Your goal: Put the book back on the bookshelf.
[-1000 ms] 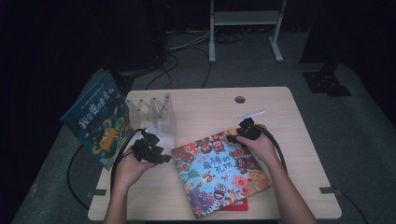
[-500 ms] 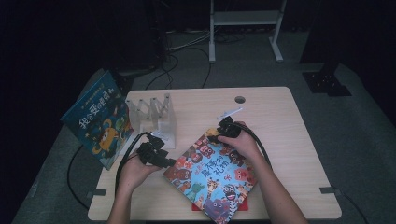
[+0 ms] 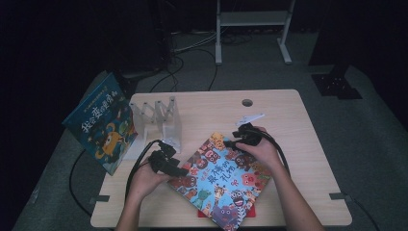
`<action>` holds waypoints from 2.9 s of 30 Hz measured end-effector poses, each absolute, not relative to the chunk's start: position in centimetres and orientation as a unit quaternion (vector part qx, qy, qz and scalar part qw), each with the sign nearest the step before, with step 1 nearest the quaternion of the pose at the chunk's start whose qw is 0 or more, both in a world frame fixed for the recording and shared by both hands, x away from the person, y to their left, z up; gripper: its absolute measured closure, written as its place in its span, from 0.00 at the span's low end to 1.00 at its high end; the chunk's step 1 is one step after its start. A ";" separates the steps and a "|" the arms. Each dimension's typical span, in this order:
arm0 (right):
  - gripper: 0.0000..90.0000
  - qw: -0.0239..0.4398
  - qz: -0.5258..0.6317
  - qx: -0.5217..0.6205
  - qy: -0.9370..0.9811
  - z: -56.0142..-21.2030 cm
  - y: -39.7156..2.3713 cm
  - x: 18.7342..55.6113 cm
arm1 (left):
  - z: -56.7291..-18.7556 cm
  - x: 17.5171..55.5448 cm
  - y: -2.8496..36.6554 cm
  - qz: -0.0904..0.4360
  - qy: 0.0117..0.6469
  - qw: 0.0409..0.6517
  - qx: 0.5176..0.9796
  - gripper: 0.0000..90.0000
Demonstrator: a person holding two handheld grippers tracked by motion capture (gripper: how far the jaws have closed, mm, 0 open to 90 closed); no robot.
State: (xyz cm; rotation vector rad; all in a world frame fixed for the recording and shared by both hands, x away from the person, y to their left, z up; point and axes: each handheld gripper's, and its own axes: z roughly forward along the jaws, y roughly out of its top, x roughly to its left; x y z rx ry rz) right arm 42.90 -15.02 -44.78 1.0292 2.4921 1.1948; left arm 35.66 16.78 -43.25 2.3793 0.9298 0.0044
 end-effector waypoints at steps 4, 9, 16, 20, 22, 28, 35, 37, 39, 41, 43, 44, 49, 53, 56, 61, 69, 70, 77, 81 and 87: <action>0.39 0.103 0.406 0.353 0.836 -44.6 -17.3 41.5 | -43.9 35.8 16.2 0.000 0.347 0.283 0.894 0.36; 0.38 0.112 0.406 0.364 0.831 -44.6 -20.2 39.5 | -44.4 35.8 15.8 -0.008 0.340 0.279 0.898 0.31; 0.36 0.116 0.406 0.368 0.829 -45.3 -23.7 36.6 | -44.9 35.8 15.4 -0.024 0.333 0.286 0.898 0.28; 0.35 0.115 0.396 0.373 0.831 -45.9 -25.7 34.8 | -45.0 35.8 15.2 -0.025 0.329 0.283 0.901 0.24; 0.34 0.116 0.391 0.373 0.833 -46.1 -26.7 33.9 | -45.1 35.8 15.1 -0.028 0.330 0.283 0.900 0.22; 0.33 0.113 0.385 0.375 0.836 -47.0 -28.4 31.9 | -45.2 35.9 15.1 -0.031 0.329 0.284 0.900 0.20; 0.31 0.095 0.397 0.358 0.840 -48.1 -28.1 31.2 | -45.5 35.9 15.1 -0.039 0.331 0.291 0.897 0.17; 0.31 0.086 0.402 0.357 0.839 -48.1 -28.1 31.3 | -45.5 35.9 15.2 -0.039 0.329 0.291 0.898 0.17; 0.31 0.079 0.404 0.350 0.841 -48.1 -28.1 31.5 | -45.6 35.9 15.2 -0.040 0.329 0.294 0.896 0.17; 0.31 0.065 0.405 0.349 0.842 -48.2 -28.0 31.7 | -45.6 36.0 15.3 -0.044 0.327 0.293 0.897 0.17; 0.32 0.067 0.408 0.347 0.842 -48.3 -27.9 31.8 | -45.6 36.0 15.4 -0.049 0.329 0.293 0.896 0.16; 0.31 0.064 0.408 0.349 0.841 -48.3 -27.8 31.9 | -45.6 36.0 15.5 -0.050 0.328 0.294 0.896 0.16; 0.31 0.062 0.411 0.341 0.843 -48.5 -27.1 32.2 | -45.6 35.9 16.5 -0.050 0.329 0.291 0.897 0.16; 0.30 0.062 0.409 0.334 0.847 -48.5 -26.2 32.4 | -45.7 35.9 17.3 -0.048 0.331 0.292 0.896 0.14; 0.30 0.060 0.403 0.326 0.853 -48.5 -25.3 32.6 | -45.8 35.9 17.7 -0.045 0.337 0.289 0.895 0.10; 0.30 0.058 0.405 0.319 0.855 -48.5 -24.0 33.1 | -45.9 36.1 18.7 -0.048 0.343 0.291 0.892 0.08; 0.30 0.074 0.408 0.314 0.854 -48.4 -22.7 33.2 | -46.4 36.5 19.3 -0.061 0.347 0.301 0.886 0.04; 0.30 0.083 0.404 0.312 0.856 -48.3 -22.7 33.0 | -46.4 36.5 19.4 -0.063 0.347 0.302 0.886 0.04; 0.29 0.093 0.397 0.281 0.868 -47.7 -21.0 31.1 | -46.4 36.5 19.3 -0.062 0.346 0.301 0.886 0.04; 0.27 0.102 0.394 0.275 0.871 -47.7 -20.3 30.4 | -46.5 36.6 19.4 -0.064 0.344 0.303 0.886 0.04; 0.25 0.109 0.391 0.277 0.871 -48.0 -19.7 28.9 | -46.8 37.2 19.2 -0.076 0.342 0.309 0.884 0.04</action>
